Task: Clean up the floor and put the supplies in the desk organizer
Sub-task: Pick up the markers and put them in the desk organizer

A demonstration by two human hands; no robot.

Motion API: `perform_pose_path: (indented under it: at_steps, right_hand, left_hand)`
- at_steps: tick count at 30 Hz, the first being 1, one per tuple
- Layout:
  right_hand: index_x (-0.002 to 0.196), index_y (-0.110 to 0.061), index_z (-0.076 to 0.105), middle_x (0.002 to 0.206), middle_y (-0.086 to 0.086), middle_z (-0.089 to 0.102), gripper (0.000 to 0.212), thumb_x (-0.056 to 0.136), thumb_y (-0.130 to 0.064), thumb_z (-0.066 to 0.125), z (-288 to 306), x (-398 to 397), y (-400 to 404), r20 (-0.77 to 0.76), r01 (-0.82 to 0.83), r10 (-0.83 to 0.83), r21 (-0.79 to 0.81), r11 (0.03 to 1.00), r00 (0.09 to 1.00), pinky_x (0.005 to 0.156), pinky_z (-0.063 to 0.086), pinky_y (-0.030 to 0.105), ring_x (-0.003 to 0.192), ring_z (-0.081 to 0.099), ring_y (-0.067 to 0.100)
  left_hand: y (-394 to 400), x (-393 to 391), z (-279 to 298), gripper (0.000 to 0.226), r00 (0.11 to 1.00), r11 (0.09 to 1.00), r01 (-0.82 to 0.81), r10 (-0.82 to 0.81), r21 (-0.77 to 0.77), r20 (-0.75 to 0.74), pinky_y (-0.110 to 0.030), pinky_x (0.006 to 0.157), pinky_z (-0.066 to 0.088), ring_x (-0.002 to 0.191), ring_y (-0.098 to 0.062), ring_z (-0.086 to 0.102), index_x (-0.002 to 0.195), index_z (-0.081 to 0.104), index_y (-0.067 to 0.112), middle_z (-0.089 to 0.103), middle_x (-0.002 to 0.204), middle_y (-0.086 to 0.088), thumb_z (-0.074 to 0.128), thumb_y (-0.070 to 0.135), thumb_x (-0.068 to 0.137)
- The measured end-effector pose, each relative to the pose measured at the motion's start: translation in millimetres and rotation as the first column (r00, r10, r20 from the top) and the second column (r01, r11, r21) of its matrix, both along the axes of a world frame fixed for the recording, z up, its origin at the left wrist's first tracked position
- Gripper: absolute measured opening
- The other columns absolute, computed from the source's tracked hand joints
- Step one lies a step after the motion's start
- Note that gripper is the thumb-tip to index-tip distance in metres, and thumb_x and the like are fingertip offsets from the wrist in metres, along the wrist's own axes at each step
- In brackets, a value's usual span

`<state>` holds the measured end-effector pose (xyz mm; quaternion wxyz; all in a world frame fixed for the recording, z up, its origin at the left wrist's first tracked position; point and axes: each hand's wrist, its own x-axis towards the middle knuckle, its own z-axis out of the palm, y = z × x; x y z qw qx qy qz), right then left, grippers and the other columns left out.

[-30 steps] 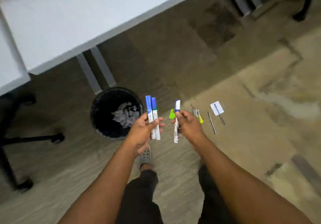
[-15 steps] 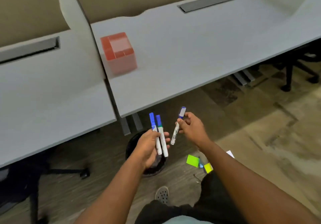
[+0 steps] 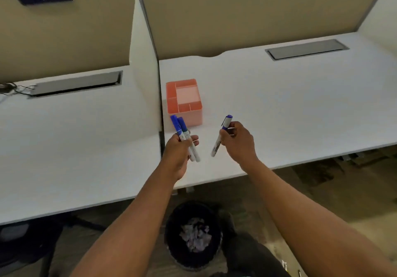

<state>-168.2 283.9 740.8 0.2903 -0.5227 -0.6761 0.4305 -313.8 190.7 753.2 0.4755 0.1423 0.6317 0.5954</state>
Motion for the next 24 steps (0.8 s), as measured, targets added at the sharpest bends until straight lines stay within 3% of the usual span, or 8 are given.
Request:
perform_pose_path:
  at_steps: [3, 5, 13, 18, 22, 24]
  right_hand:
    - [0.106, -0.021, 0.059, 0.088, -0.015, 0.065, 0.014, 0.092, -0.025, 0.058, 6.8, -30.9, 52.8, -0.028, -0.055, 0.057, 0.067, 0.996, 0.998, 0.071, 0.040, 0.007, 0.084, 0.062, 0.011]
    - [0.104, -0.021, 0.060, 0.086, -0.017, 0.063, 0.013, 0.091, -0.022, 0.058, 11.9, -48.8, 83.5, -0.066, -0.078, 0.082, 0.066, 0.995, 0.994, 0.064, 0.034, 0.001, 0.082, 0.060, 0.008]
    - [0.106, -0.018, 0.059, 0.087, -0.012, 0.061, 0.014, 0.093, -0.019, 0.059, 11.4, -109.9, 171.9, -0.095, -0.180, 0.188, 0.085, 0.980, 0.978, 0.061, 0.037, -0.002, 0.079, 0.058, 0.006]
    - [0.109, -0.015, 0.061, 0.088, -0.007, 0.063, 0.016, 0.094, -0.021, 0.059, -9.8, -132.2, 193.1, 0.014, -0.289, 0.289, 0.038, 0.957, 0.957, 0.061, 0.036, 0.004, 0.076, 0.057, 0.008]
    - [0.100, -0.014, 0.063, 0.081, -0.007, 0.060, 0.016, 0.095, -0.028, 0.058, -25.2, -140.6, 201.2, 0.148, -0.348, 0.345, -0.003, 0.937, 0.927, 0.061, 0.036, 0.013, 0.073, 0.056, 0.011]
    - [0.097, -0.014, 0.064, 0.082, -0.003, 0.064, 0.017, 0.094, -0.029, 0.057, -32.3, -141.8, 203.4, 0.190, -0.370, 0.365, -0.010, 0.929, 0.912, 0.062, 0.038, 0.016, 0.072, 0.055, 0.012]
  left_hand:
    - [56.9, -25.7, 12.0, 0.026, 0.982, 0.996, -0.056, 0.067, 0.063, -0.179, -0.029, 0.080, 0.047, 0.104, -0.016, 0.062, 0.104, 0.054, 0.027, 0.067, 0.109, -0.002, 0.047, 0.003, 0.097]
    - [91.8, -41.1, 16.0, 0.026, 0.959, 0.994, -0.089, 0.102, 0.061, -0.263, -0.023, 0.075, 0.045, 0.103, -0.012, 0.060, 0.109, 0.053, 0.025, 0.066, 0.112, 0.000, 0.049, 0.003, 0.096]
    - [182.0, -82.1, 8.3, 0.029, 0.921, 0.994, -0.110, 0.100, -0.004, -0.377, -0.019, 0.072, 0.046, 0.108, -0.010, 0.061, 0.118, 0.048, 0.028, 0.065, 0.123, 0.003, 0.052, 0.009, 0.097]
    - [203.8, -87.1, -14.1, 0.031, 0.914, 0.996, -0.048, 0.011, -0.080, -0.406, -0.008, 0.054, 0.047, 0.085, 0.005, 0.066, 0.127, 0.047, 0.023, 0.065, 0.110, 0.014, 0.052, 0.013, 0.098]
    - [208.0, -86.0, -34.8, 0.026, 0.895, 0.981, -0.050, -0.039, -0.188, -0.444, -0.019, 0.066, 0.047, 0.092, -0.013, 0.065, 0.121, 0.050, 0.021, 0.065, 0.102, 0.005, 0.056, 0.019, 0.096]
    - [207.9, -87.6, -42.0, 0.024, 0.891, 0.976, -0.069, -0.033, -0.206, -0.453, -0.017, 0.066, 0.045, 0.092, -0.012, 0.063, 0.119, 0.053, 0.022, 0.064, 0.102, 0.006, 0.057, 0.019, 0.096]
